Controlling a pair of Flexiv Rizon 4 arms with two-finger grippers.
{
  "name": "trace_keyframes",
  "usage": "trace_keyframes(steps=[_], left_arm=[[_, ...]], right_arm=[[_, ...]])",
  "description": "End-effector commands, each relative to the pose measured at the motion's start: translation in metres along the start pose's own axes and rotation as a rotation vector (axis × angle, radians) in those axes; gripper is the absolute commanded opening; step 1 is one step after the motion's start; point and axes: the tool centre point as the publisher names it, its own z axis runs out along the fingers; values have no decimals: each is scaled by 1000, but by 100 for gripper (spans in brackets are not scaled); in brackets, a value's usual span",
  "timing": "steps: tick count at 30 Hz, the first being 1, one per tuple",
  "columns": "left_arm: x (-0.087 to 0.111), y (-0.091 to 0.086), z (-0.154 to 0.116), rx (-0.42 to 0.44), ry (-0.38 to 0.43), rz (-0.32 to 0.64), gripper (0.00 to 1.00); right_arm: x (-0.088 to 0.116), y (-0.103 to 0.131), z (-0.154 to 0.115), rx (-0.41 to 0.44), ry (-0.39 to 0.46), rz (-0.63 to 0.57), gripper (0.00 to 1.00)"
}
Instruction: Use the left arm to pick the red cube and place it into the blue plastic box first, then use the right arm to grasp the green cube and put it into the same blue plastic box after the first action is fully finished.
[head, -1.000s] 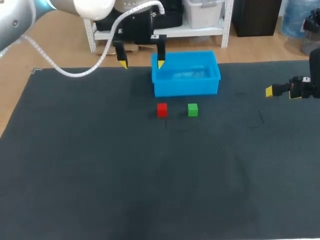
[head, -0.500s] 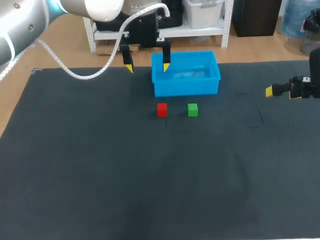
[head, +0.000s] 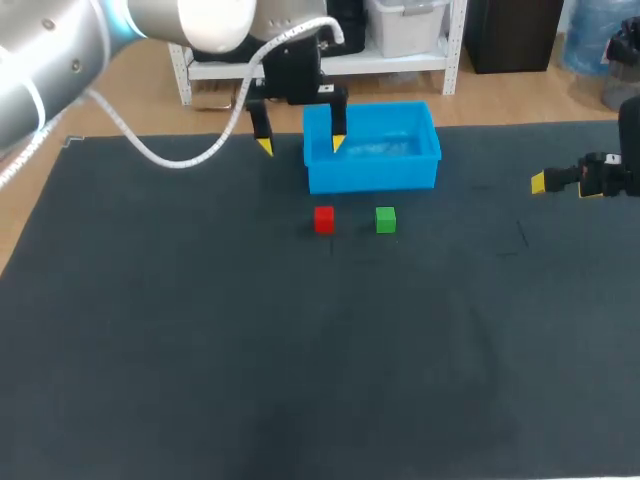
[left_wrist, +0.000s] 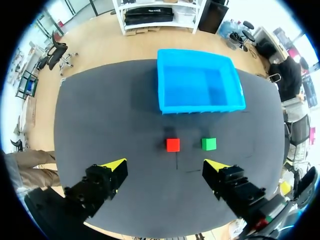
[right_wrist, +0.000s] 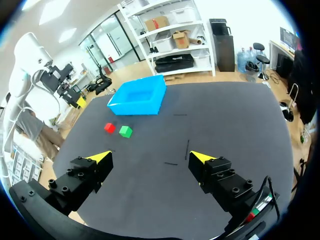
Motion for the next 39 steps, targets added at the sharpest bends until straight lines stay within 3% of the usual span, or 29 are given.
trace_keyframes(steps=[1, 39], left_arm=[[-2, -3, 5, -3, 15, 5, 100], [23, -17, 70, -24, 107, 19, 100]], right_arm=[[0, 0, 0, 2, 1, 0, 100], [0, 0, 0, 2, 1, 0, 100]])
